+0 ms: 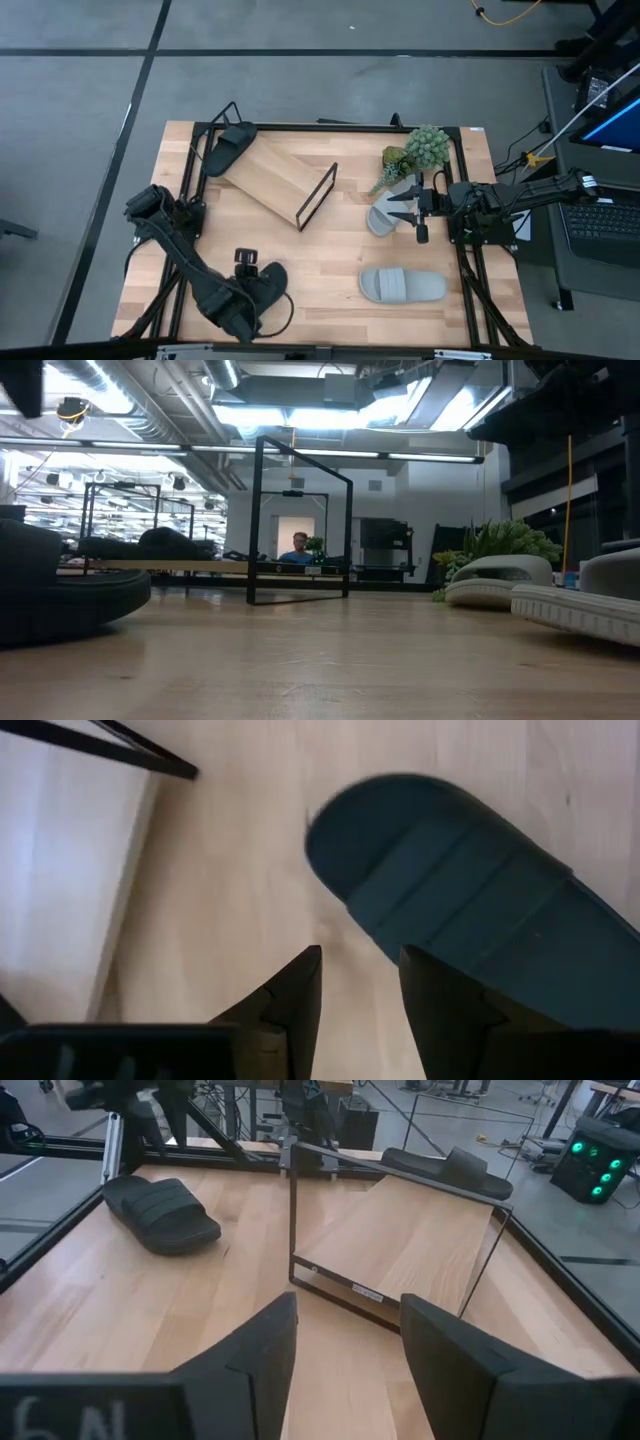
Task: Pick and place slides into the shelf
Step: Put the black slipper on the shelf
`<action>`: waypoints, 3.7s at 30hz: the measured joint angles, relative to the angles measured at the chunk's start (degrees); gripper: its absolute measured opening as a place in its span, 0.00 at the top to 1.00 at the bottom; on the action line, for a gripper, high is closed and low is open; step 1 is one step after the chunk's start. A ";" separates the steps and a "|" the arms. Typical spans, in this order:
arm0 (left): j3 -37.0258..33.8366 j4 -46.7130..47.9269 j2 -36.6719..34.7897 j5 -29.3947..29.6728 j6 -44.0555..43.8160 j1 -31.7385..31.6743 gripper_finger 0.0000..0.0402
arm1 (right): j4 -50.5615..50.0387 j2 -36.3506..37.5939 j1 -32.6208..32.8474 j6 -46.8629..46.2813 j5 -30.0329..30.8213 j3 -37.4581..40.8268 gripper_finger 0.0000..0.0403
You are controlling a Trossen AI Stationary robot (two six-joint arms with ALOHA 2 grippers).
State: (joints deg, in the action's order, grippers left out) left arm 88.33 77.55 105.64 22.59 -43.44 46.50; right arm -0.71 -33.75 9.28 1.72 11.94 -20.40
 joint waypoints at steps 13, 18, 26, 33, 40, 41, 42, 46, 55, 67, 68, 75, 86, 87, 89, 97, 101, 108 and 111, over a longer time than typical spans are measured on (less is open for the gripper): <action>0.00 -3.87 3.54 -3.08 0.51 4.68 0.68 | 0.00 0.00 0.02 -4.58 -0.03 0.00 0.55; 0.00 -3.85 6.37 -1.55 4.00 4.64 0.68 | 0.00 0.01 0.02 -4.57 -0.04 0.00 0.55; -0.04 -4.22 9.64 0.39 5.00 4.57 0.68 | 0.02 0.01 0.01 -6.02 -0.07 0.00 0.55; -0.04 -7.85 9.91 1.09 5.06 4.55 0.68 | 0.01 0.00 0.02 -6.02 -0.07 0.00 0.55; -0.04 -8.27 9.91 2.36 5.05 4.51 0.68 | 0.00 0.00 0.02 -6.01 -0.07 0.00 0.55; -0.04 -8.25 9.91 2.36 5.05 4.52 0.68 | 0.00 0.01 0.02 -6.01 -0.07 0.00 0.55; -0.04 -8.26 9.91 2.36 5.05 4.53 0.68 | 0.00 0.00 0.02 -6.01 -0.07 0.00 0.55; -0.04 -8.25 9.91 2.41 5.01 4.53 0.68 | 0.00 0.02 0.02 -6.01 -0.07 0.00 0.55; -0.04 -8.23 9.91 2.09 3.14 4.53 0.68 | 0.00 0.01 0.01 -6.12 -0.07 0.00 0.55; -3.36 -9.11 9.89 0.63 3.02 4.53 0.68 | -0.04 0.00 0.02 -6.19 -0.07 0.00 0.55; -3.43 -9.06 9.89 1.01 3.02 4.53 0.68 | -0.04 0.00 0.02 -6.19 -0.07 0.00 0.55; -3.45 -9.03 9.89 2.30 3.06 4.55 0.72 | -0.04 0.00 0.02 -6.21 -0.07 0.00 0.55; -3.45 -9.08 9.87 2.14 2.99 4.57 0.98 | -0.04 0.00 0.02 -6.76 -0.09 0.00 0.55; -3.45 -9.08 9.87 2.13 2.99 4.57 0.98 | -0.04 0.00 0.02 -7.38 -0.09 0.00 0.55; -3.45 -9.06 9.87 2.12 2.99 4.57 0.98 | -0.04 0.00 0.02 -7.72 -0.09 0.00 0.55; -2.01 -3.88 9.87 2.72 0.23 4.51 0.99 | -1.01 0.01 0.02 -9.01 -0.11 0.13 0.55; -0.24 -0.43 9.87 2.69 -0.13 4.47 1.00 | -1.07 0.00 0.02 -8.96 -0.11 0.15 0.55; 3.53 9.78 9.87 3.61 -0.96 3.55 1.00 | -1.11 0.00 0.02 -8.90 -0.09 0.16 0.55; 4.72 12.86 9.86 4.97 -0.99 2.64 1.00 | -1.32 0.00 0.02 -8.87 -0.09 0.17 0.55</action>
State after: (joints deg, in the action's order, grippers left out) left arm 93.05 90.40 115.50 27.55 -44.43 49.14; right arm -2.03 -33.75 9.30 -7.16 11.86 -20.23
